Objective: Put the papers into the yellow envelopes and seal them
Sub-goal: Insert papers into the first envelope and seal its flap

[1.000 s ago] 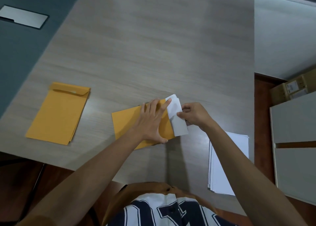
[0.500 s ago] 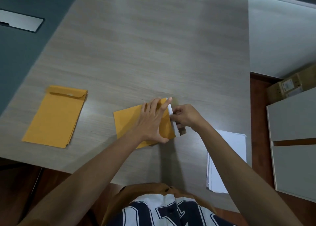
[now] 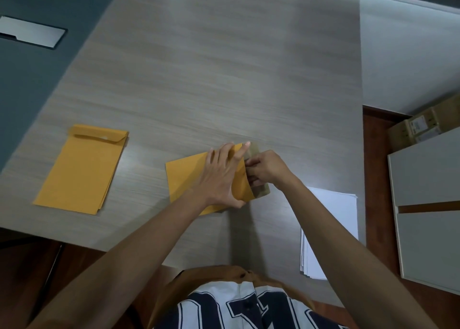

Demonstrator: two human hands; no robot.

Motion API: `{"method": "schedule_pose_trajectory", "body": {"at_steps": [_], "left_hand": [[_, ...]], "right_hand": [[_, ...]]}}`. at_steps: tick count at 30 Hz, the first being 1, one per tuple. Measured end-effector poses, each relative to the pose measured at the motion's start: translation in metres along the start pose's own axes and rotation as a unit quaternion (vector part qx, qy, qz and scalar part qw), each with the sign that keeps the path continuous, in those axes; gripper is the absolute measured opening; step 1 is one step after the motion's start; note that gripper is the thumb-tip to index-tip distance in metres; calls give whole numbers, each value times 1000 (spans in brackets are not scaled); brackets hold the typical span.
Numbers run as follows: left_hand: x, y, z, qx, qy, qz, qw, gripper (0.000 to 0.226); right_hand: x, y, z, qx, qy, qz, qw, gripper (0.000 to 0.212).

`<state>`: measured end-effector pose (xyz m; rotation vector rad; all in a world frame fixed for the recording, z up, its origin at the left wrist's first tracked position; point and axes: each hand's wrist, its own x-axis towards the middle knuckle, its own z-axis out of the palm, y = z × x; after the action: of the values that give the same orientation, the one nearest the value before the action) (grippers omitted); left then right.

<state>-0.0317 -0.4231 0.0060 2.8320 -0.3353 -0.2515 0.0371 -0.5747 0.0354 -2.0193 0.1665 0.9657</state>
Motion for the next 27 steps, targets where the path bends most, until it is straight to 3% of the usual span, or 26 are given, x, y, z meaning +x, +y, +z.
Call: {"method": "schedule_pose_trajectory", "body": {"at_steps": [8, 12, 15, 18, 21, 27], "left_hand": [[-2, -4, 8, 16, -3, -12, 1000, 148], [-7, -18, 21, 45, -40, -44, 997, 152], [-9, -23, 34, 59, -67, -72, 993, 145], [-7, -25, 43, 64, -71, -78, 992, 122], [-6, -28, 46, 61, -62, -80, 993, 112], [-7, -30, 47, 66, -44, -79, 994, 112]], "right_hand": [[-3, 0, -4, 29, -15, 14, 999, 14], [2, 6, -6, 53, 90, -8, 994, 7], [10, 21, 1, 10, 159, -51, 986, 5], [20, 38, 10, -86, 187, -107, 973, 8], [28, 48, 16, -126, 182, -139, 965, 20], [36, 52, 19, -256, 150, -185, 937, 47]]}}
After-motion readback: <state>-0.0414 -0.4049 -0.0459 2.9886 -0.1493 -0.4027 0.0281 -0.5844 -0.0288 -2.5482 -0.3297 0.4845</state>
